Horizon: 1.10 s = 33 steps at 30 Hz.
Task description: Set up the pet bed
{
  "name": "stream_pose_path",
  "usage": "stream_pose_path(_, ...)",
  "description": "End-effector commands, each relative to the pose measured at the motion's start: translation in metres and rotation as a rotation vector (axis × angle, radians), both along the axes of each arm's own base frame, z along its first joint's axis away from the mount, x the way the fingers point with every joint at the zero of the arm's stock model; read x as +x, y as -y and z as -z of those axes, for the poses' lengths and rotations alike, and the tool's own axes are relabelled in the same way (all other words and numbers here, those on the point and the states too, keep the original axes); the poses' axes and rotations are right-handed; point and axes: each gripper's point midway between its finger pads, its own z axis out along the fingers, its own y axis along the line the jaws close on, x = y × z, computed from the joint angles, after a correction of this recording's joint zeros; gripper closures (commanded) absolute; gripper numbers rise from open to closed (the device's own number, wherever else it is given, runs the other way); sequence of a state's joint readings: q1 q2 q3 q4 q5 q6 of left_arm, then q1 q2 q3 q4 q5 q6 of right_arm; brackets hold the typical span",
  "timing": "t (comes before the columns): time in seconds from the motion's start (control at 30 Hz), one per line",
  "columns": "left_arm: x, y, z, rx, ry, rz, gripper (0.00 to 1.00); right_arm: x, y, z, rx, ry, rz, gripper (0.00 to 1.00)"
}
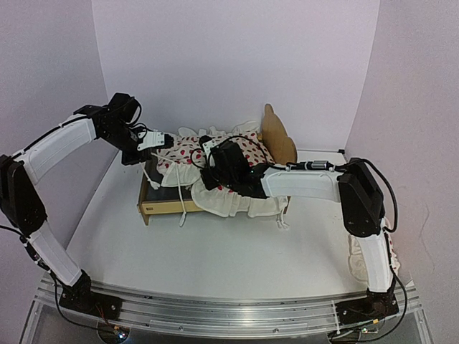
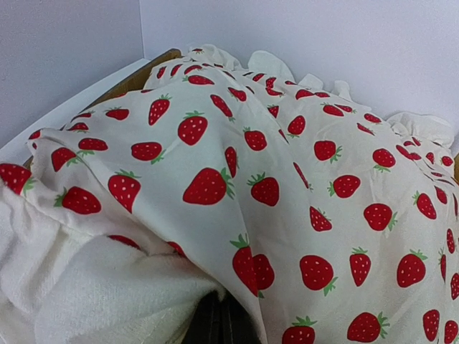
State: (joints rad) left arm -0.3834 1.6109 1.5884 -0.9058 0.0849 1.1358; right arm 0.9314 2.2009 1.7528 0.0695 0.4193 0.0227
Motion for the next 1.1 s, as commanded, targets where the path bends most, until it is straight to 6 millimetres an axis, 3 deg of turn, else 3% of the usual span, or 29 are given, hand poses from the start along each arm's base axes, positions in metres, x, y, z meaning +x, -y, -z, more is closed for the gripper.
stream_pose_path(0.0, 0.01, -0.016, -0.03, 0.126, 0.193, -0.044, 1.0, 0.0, 0.001, -0.034, 0.054, 0.046, -0.003, 1.0)
stream_pose_path(0.1, -0.002, 0.003, -0.034, -0.007, 0.114, -0.043, 1.0, -0.001, 0.001, -0.032, 0.047, 0.043, -0.011, 1.0)
stream_pose_path(0.27, -0.034, 0.044, -0.015, -0.243, -0.114, 0.036, 1.0, -0.002, 0.002, -0.029, 0.039, 0.038, -0.012, 1.0)
stream_pose_path(0.4, -0.032, 0.058, 0.0, -0.308, -0.177, 0.044, 1.0, -0.003, 0.004, -0.03, 0.037, 0.038, -0.012, 1.0)
stream_pose_path(0.73, -0.016, 0.067, 0.015, -0.32, -0.181, 0.04, 1.0, -0.006, 0.007, -0.03, 0.038, 0.033, -0.013, 1.0)
stream_pose_path(0.93, -0.025, 0.061, 0.031, -0.295, -0.217, 0.036, 1.0, -0.005, 0.007, -0.03, 0.035, 0.035, -0.014, 1.0)
stream_pose_path(1.07, -0.033, 0.06, 0.031, -0.291, -0.246, 0.046, 1.0, -0.007, 0.007, -0.03, 0.035, 0.033, -0.019, 1.0)
